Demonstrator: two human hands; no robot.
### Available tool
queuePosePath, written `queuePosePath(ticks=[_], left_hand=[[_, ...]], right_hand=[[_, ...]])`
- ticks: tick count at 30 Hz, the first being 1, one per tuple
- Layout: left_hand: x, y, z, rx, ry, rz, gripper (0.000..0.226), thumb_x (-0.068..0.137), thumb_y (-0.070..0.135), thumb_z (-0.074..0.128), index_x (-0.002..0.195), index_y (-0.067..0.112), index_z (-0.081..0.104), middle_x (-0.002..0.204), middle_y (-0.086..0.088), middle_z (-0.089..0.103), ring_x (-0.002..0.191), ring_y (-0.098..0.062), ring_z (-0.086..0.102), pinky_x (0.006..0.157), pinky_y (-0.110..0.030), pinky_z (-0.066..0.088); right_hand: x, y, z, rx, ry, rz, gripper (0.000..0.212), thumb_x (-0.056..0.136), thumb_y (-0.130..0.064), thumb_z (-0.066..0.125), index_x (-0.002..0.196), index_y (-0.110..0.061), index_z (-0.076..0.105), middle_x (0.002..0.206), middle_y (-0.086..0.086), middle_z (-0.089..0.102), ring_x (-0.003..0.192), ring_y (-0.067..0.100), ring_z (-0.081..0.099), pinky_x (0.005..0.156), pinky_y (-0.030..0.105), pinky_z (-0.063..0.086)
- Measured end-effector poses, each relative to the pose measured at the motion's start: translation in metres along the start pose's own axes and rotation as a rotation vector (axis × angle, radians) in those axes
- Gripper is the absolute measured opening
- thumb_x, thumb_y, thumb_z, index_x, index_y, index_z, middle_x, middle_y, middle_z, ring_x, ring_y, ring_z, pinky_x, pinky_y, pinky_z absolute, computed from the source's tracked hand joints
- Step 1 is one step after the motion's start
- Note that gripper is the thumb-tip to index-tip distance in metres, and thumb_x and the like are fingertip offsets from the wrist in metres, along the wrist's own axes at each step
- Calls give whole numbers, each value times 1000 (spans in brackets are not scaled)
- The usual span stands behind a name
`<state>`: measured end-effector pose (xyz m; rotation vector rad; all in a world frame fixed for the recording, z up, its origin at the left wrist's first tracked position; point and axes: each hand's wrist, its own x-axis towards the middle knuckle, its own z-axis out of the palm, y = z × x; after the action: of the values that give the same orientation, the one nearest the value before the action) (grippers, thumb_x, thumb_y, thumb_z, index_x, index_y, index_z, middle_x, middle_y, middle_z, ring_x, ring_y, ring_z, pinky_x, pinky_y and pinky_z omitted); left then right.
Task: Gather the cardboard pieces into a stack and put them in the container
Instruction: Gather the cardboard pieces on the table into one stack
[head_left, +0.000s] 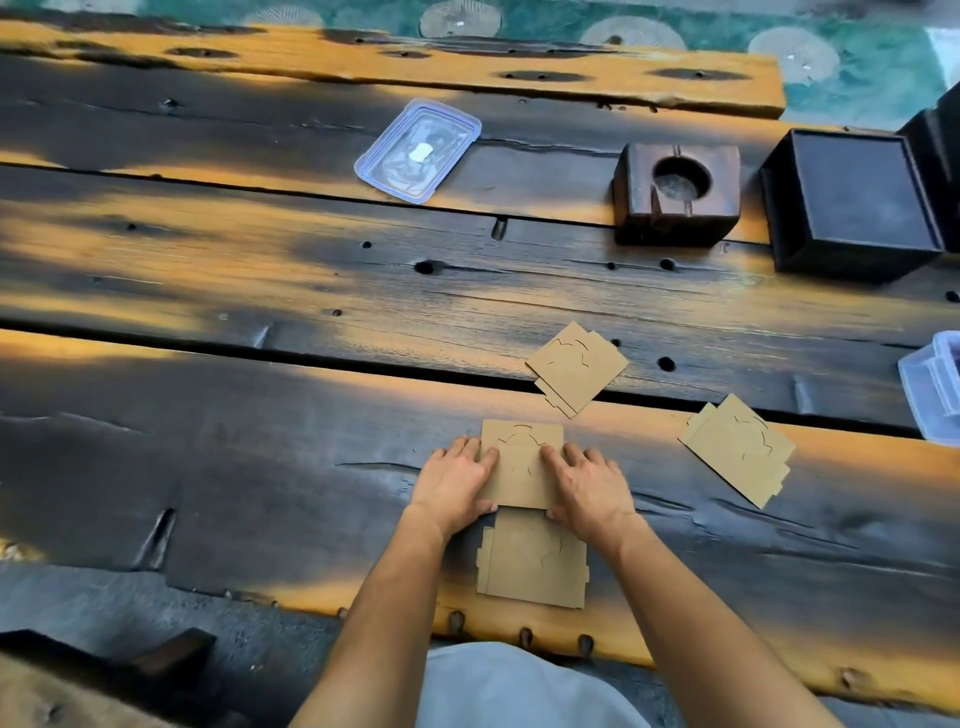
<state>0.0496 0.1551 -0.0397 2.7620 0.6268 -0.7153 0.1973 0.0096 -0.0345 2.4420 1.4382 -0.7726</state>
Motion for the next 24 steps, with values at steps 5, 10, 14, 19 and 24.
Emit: queuePosePath(ticks=[5, 10, 14, 19, 24], left_hand=[[-8, 8, 7, 20, 2, 19, 81, 92, 56, 64, 156, 19, 29, 156, -11, 37, 145, -29, 32, 110, -41, 37], [-20, 16, 17, 15, 1, 26, 81, 92, 55, 64, 155, 19, 29, 155, -10, 38, 143, -29, 33, 110, -42, 37], [-32, 24, 28, 4, -12, 37, 81, 91, 55, 66, 155, 19, 30, 155, -10, 38, 143, -28, 33, 110, -41, 36], [-45, 34, 40, -8, -43, 38, 81, 91, 53, 66, 155, 18, 30, 156, -11, 37, 145, -28, 31, 110, -42, 36], [-54, 43, 50, -11, -59, 29, 81, 93, 51, 65, 157, 18, 27, 158, -12, 34, 145, -29, 31, 113, -43, 34]], right_hand=[[-16, 2, 11, 28, -10, 10, 87, 87, -48, 71, 154, -24, 21, 145, 9, 43, 128, 34, 44, 104, 44, 40], [-30, 1, 19, 40, -10, 17, 87, 87, -47, 72, 154, -24, 21, 146, 8, 43, 130, 33, 43, 104, 44, 39], [-46, 0, 32, 53, -32, 33, 88, 85, -48, 72, 153, -25, 21, 145, 7, 43, 130, 33, 43, 105, 44, 39], [-61, -2, 44, 63, -54, 37, 87, 87, -46, 71, 154, -25, 20, 147, 7, 41, 133, 32, 40, 106, 43, 38], [-72, -3, 53, 46, -73, 36, 85, 87, -44, 70, 154, -26, 21, 147, 7, 41, 131, 32, 41, 105, 43, 38]])
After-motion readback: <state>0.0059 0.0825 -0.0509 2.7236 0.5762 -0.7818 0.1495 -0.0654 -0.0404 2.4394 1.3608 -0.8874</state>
